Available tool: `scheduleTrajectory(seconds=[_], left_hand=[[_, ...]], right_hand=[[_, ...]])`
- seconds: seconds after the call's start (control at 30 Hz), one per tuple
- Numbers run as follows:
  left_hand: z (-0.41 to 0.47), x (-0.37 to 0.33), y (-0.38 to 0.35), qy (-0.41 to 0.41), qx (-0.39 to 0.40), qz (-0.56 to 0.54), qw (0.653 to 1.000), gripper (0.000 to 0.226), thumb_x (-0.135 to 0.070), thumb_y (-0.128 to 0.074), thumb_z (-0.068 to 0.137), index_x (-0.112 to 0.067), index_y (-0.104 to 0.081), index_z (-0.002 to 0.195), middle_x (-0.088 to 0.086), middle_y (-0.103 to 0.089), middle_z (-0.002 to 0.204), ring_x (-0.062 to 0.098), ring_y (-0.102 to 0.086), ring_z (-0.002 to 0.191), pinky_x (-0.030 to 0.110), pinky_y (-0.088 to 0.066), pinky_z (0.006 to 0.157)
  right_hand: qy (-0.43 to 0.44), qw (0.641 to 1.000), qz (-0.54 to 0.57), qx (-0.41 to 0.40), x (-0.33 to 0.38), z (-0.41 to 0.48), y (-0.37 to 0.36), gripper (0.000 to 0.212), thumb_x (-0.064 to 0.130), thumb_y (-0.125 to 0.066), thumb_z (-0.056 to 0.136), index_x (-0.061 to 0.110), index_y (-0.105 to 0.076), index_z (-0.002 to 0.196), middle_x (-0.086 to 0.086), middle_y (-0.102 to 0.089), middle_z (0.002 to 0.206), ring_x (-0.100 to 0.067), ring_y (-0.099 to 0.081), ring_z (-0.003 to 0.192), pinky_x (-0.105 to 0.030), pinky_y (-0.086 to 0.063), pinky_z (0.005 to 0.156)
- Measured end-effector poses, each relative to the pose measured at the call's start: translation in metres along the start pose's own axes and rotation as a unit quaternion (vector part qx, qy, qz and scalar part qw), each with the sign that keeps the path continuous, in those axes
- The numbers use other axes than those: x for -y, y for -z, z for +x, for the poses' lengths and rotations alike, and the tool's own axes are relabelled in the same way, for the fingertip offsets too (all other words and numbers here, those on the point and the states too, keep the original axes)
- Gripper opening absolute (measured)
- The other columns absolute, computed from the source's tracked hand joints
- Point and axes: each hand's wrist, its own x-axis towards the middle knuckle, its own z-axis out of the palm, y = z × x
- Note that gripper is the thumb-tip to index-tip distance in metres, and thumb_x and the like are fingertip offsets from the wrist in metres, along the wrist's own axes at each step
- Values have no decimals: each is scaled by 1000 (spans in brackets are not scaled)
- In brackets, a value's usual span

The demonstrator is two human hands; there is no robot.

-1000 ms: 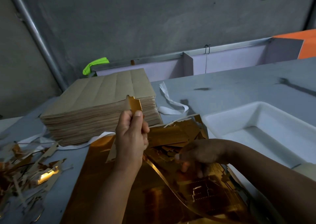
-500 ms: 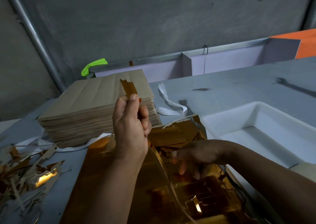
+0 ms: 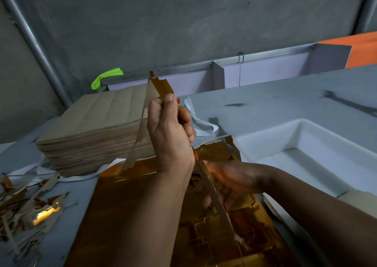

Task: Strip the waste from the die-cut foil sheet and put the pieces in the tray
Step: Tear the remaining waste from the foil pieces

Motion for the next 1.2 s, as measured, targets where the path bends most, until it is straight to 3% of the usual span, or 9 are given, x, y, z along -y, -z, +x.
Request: scheduleTrajectory(seconds=[0.07, 0.23, 0.47, 0.67, 0.87, 0.93, 1.0, 1.07, 1.2], left_hand=[[-1, 3, -2, 2, 0, 0, 1000, 24, -18, -43, 104, -17, -50, 81, -4, -51, 54, 6, -36, 37, 16, -26, 35], [-1, 6, -1, 3, -6, -3, 1000, 25, -17, -43, 104, -17, -49, 80, -4, -51, 54, 6, -36, 38, 16, -27, 35], [2, 12, 5, -2, -14, 3, 1000, 25, -17, -44, 103, -17, -49, 79, -4, -50, 53, 6, -36, 37, 16, -27, 35], [3, 14, 4, -15, -14, 4, 1000, 24, -17, -44, 103, -17, -50, 80, -4, -51, 54, 6, -36, 38, 16, -28, 35], [0, 23, 1, -17, -6, 29, 999, 25, -17, -42, 104, -16, -50, 80, -5, -51, 54, 7, -36, 36, 16, -27, 35], [0, 25, 3, -19, -7, 41, 999, 25, -17, -42, 104, -16, -49, 80, -5, -51, 53, 7, -35, 36, 16, -27, 35], [1, 25, 7, -22, -4, 62, 998, 25, -17, -42, 104, -16, -49, 80, -6, -51, 54, 7, -35, 36, 16, -27, 34], [2, 24, 12, -25, 2, 93, 995, 24, -18, -43, 104, -16, -49, 81, -7, -51, 54, 7, -35, 36, 17, -28, 34], [6, 22, 29, -18, 12, 178, 984, 22, -20, -44, 104, -14, -51, 83, -8, -53, 53, 5, -39, 40, 18, -32, 36]], right_hand=[[6, 1000, 13, 5, 0, 0, 1, 74, 68, -19, 96, 13, -62, 123, -27, -64, 122, -33, -65, 101, -44, -51, 93], [25, 999, 39, 25, 3, -3, 1, 63, 58, -21, 101, 15, -68, 101, -27, -64, 113, -36, -63, 102, -44, -50, 92], [35, 998, 42, 31, 6, -6, 1, 59, 48, -22, 103, 3, -59, 107, -27, -62, 116, -33, -64, 101, -40, -50, 90], [37, 998, 45, 39, 6, -8, -1, 52, 49, -31, 97, 7, -61, 104, -22, -66, 108, -34, -65, 98, -41, -50, 90], [58, 995, 65, 40, 6, -10, 4, 40, 36, -40, 92, 9, -68, 97, -15, -70, 95, -30, -67, 90, -41, -52, 89], [68, 995, 73, 25, 3, -7, 7, 35, 30, -43, 92, 14, -74, 90, -11, -71, 90, -25, -68, 85, -42, -52, 89], [86, 994, 62, 0, 4, -7, 4, 34, 27, -45, 89, 28, -76, 74, 5, -71, 78, -11, -67, 73, -33, -52, 78], [112, 993, 17, -33, 7, -8, 2, 32, 26, -48, 84, 36, -70, 62, 15, -61, 66, -3, -56, 62, -28, -43, 68], [123, 991, 34, -49, 2, -4, 4, 15, 14, -51, 93, 16, -63, 85, -12, -60, 89, -25, -57, 79, -31, -43, 68]])
